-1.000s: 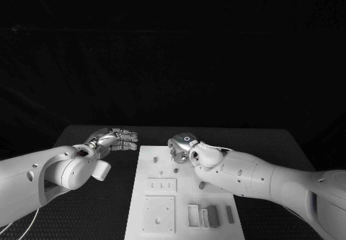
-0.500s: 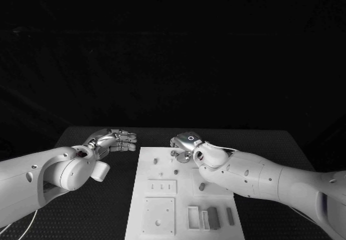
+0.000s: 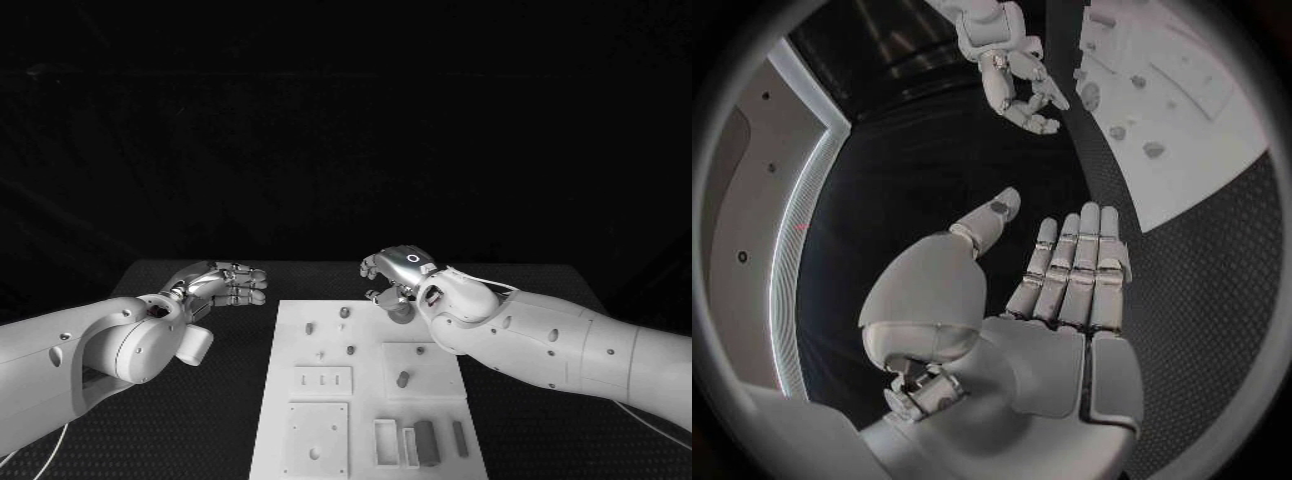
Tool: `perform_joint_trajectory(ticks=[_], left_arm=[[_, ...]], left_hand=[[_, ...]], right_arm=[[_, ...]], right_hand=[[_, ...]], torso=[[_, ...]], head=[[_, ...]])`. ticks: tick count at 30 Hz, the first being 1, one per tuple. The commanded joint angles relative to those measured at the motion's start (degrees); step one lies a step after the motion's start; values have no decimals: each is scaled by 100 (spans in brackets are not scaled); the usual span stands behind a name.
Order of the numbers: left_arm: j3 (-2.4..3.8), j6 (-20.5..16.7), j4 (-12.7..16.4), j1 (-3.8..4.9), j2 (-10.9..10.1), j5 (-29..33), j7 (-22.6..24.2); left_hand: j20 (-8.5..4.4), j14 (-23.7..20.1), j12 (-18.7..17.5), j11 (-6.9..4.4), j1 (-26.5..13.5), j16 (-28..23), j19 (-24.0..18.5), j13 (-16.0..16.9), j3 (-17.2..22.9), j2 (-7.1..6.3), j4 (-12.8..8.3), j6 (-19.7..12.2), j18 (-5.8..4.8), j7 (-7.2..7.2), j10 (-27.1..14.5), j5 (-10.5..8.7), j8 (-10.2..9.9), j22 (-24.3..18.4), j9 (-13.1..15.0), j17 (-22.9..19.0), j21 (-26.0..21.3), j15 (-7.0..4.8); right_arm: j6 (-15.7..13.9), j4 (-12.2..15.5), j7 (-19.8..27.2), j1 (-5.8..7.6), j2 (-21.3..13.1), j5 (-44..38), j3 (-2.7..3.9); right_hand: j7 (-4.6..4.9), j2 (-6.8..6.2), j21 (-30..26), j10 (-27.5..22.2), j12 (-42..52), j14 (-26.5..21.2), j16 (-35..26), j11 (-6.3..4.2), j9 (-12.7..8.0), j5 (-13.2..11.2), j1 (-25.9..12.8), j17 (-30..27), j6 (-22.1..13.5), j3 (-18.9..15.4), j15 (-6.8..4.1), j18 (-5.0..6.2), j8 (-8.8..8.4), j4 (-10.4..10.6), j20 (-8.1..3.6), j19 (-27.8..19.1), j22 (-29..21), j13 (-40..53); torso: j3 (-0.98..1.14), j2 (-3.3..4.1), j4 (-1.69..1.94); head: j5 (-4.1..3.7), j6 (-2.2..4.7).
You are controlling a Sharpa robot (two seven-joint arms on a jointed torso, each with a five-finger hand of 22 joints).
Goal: Assemble the parts on the task board
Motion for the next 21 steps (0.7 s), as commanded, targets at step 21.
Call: perform_joint_trajectory(ticks=[21], left_arm=[[-15, 187, -77, 5, 30, -95, 142]], left_hand=[[-28, 151, 53, -56, -54, 14, 103, 47, -23, 4, 5, 93, -31, 129, 224, -29, 10, 10, 17, 52, -41, -44]], right_arm=[[1630, -255, 347, 83, -361, 122, 0]], right_hand=[[-115, -552, -24, 336, 2024, -48, 75, -400, 13, 32, -372, -164, -300, -383, -415, 577, -55, 386, -28, -16, 113, 2903]], torso=[[88, -35, -163]], head=[[67, 30]])
